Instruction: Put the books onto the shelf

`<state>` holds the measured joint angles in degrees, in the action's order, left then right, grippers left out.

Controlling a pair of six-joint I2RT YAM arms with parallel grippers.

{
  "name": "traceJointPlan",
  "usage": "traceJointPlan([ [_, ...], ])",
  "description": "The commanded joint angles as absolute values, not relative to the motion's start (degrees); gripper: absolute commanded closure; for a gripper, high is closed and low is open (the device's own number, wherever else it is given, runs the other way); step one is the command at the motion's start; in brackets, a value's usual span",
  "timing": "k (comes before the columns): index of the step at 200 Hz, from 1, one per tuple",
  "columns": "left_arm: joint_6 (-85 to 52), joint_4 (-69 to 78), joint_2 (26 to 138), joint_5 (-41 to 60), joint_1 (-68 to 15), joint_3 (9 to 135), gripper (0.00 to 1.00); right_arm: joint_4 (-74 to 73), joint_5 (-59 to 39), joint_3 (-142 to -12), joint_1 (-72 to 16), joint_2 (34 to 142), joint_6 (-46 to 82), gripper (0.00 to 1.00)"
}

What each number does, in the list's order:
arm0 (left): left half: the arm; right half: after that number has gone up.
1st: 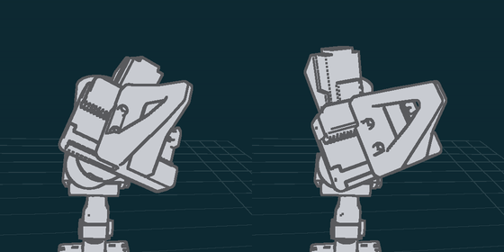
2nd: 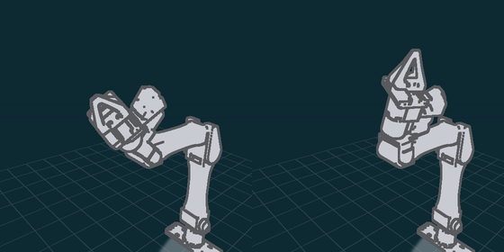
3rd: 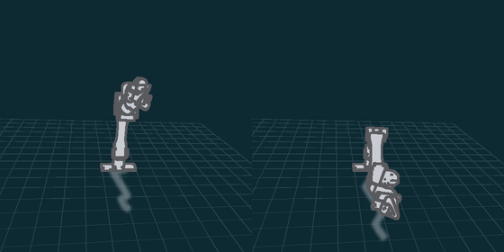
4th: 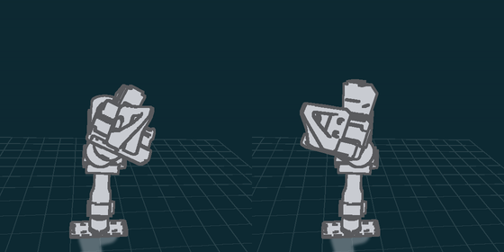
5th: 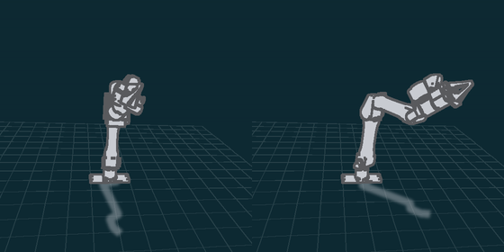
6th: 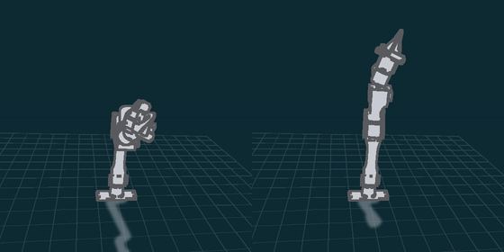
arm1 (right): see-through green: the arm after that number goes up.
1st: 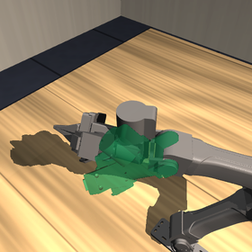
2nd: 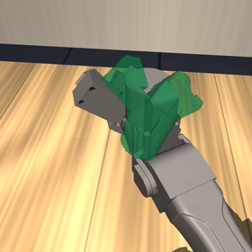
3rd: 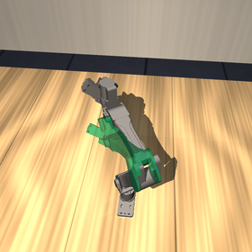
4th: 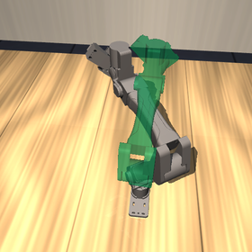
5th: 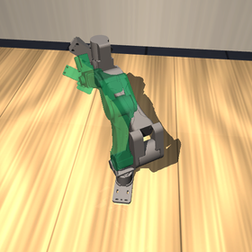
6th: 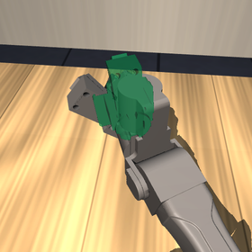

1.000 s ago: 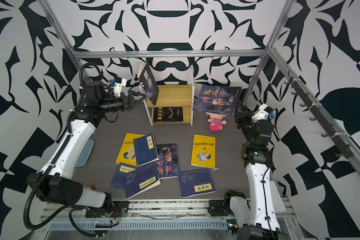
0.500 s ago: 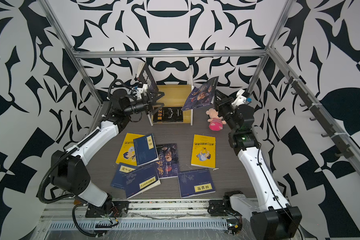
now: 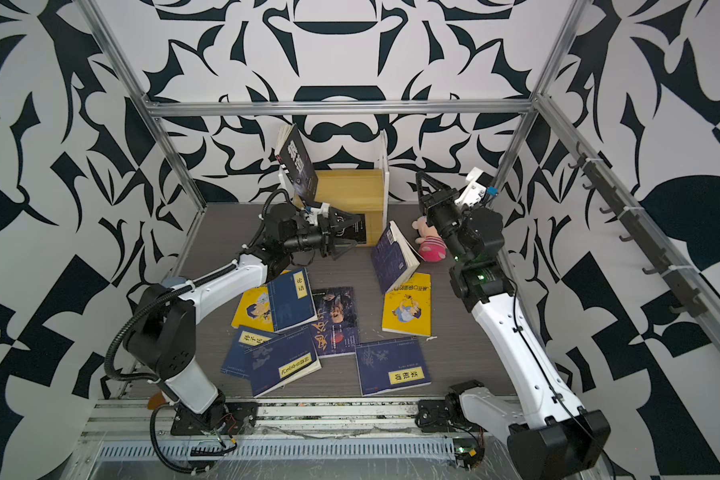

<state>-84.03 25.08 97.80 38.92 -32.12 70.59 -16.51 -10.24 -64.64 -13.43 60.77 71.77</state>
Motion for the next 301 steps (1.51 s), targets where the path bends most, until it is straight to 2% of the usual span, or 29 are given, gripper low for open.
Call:
traceJointPlan([
  [1,-83.8,24.6,95.7,40.4,-31.2,71.2,0.01,-9.0,-7.9,-65.2,-13.4,56.2,63.6,1.0],
  [12,-82.0,22.5,94.2,40.9,-31.0,70.2,0.01,-1.6,-6.5,-65.3,-13.4,54.6,58.8,0.99],
  [32,-74.7,14.4,92.4,41.7,-30.8,70.0,0.01,9.2,-5.4,-65.5,-13.4,53.2,49.8,0.75],
  [51,-68.7,7.9,90.9,40.9,-30.3,68.6,0.0,14.9,-5.9,-63.6,-13.4,52.7,44.8,0.61],
  [69,-65.2,3.9,89.9,38.5,-29.0,65.2,0.0,16.2,-7.8,-59.7,-13.4,52.7,43.8,0.56],
  [120,-56.8,-8.2,85.1,34.0,-23.7,56.9,0.0,15.2,-10.8,-49.8,-14.7,55.8,42.8,0.53],
  [155,-54.2,-8.8,85.8,27.0,-22.2,53.2,0.0,7.6,-11.0,-44.4,-17.8,63.8,43.5,0.5],
  [198,-55.7,-6.4,89.8,22.4,-22.2,50.5,0.14,0.7,-10.4,-43.9,-21.7,77.2,52.7,0.41],
  [217,-57.2,-4.7,91.4,22.0,-22.2,49.7,0.21,-6.9,-7.2,-39.1,-25.0,77.3,60.7,0.33],
  [226,-57.3,-4.2,91.8,22.0,-22.2,49.9,0.22,-12.5,-4.9,-36.3,-26.8,77.1,64.9,0.26],
  [232,-57.3,-4.0,92.0,22.1,-22.2,50.2,0.22,-15.8,-3.2,-34.7,-28.2,77.3,67.4,0.18],
  [276,-58.1,-3.4,90.7,21.5,-22.1,49.2,0.22,-35.7,7.0,-29.3,-36.5,85.1,81.4,0.16],
  [301,-57.2,-5.0,89.3,20.5,-21.7,49.9,0.17,-45.4,10.5,-28.7,-39.7,92.5,88.6,0.16],
])
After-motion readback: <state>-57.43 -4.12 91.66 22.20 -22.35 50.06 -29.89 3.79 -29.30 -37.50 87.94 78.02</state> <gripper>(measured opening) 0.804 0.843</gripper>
